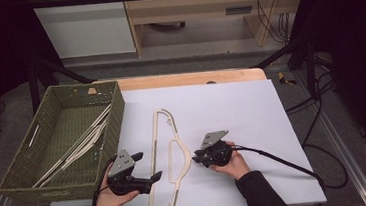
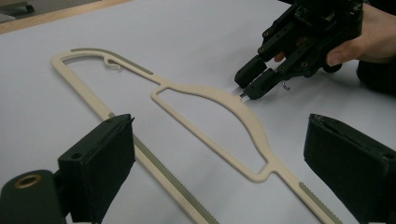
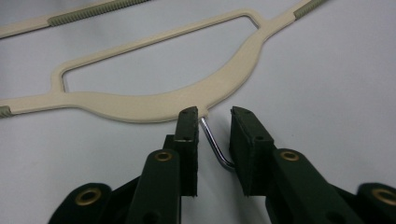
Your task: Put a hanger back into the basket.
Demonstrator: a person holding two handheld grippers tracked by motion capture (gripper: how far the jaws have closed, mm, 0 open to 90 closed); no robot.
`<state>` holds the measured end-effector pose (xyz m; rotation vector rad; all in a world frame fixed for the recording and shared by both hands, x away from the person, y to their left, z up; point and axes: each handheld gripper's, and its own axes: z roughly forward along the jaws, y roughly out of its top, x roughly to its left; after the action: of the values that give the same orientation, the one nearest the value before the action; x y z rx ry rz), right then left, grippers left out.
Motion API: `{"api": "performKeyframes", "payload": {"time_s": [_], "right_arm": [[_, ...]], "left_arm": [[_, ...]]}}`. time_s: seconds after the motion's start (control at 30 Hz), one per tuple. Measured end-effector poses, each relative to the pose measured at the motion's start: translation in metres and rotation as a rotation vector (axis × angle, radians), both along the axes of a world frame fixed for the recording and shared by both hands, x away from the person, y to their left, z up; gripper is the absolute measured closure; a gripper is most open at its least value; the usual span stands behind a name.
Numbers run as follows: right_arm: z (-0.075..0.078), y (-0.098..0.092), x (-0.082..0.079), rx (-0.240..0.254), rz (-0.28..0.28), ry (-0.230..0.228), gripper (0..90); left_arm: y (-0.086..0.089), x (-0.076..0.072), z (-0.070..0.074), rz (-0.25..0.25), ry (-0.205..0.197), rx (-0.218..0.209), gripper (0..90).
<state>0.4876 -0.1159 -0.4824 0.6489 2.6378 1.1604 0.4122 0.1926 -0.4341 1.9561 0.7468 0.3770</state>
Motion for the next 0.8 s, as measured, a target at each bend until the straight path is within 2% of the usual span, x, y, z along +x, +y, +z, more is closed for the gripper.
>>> {"api": "performKeyframes", "payload": {"time_s": [0.13, 0.3, 0.4, 0.5, 0.57, 0.63, 0.73, 0.8], "right_arm": [[0.002, 0.003, -0.002, -0.027, 0.027, -0.006, 86.7], [0.005, 0.001, -0.004, -0.036, 0.048, 0.029, 88.6], [0.006, 0.000, -0.008, -0.037, 0.063, 0.055, 88.9], [0.006, 0.000, -0.014, -0.039, 0.070, 0.054, 88.5], [0.004, -0.001, -0.016, -0.022, 0.062, 0.049, 85.3], [0.003, -0.003, -0.016, -0.002, 0.053, 0.072, 82.1], [0.001, -0.003, -0.018, -0.014, 0.079, 0.025, 83.3], [0.001, -0.002, -0.020, -0.019, 0.082, 0.010, 87.1]], "left_arm": [[0.000, 0.000, 0.000, 0.000, -0.002, -0.002, 9.0], [0.000, 0.000, 0.000, 0.001, -0.002, 0.004, 9.1], [0.000, -0.001, 0.000, 0.001, -0.002, 0.009, 9.1], [-0.001, -0.002, 0.000, -0.002, -0.003, 0.008, 9.1], [-0.001, -0.002, 0.000, -0.004, -0.003, 0.009, 9.1], [-0.002, -0.003, 0.000, -0.008, -0.003, 0.011, 9.2], [-0.005, -0.003, 0.000, -0.013, 0.001, 0.008, 9.1], [-0.007, -0.003, 0.000, -0.018, 0.001, 0.013, 9.2]]}}
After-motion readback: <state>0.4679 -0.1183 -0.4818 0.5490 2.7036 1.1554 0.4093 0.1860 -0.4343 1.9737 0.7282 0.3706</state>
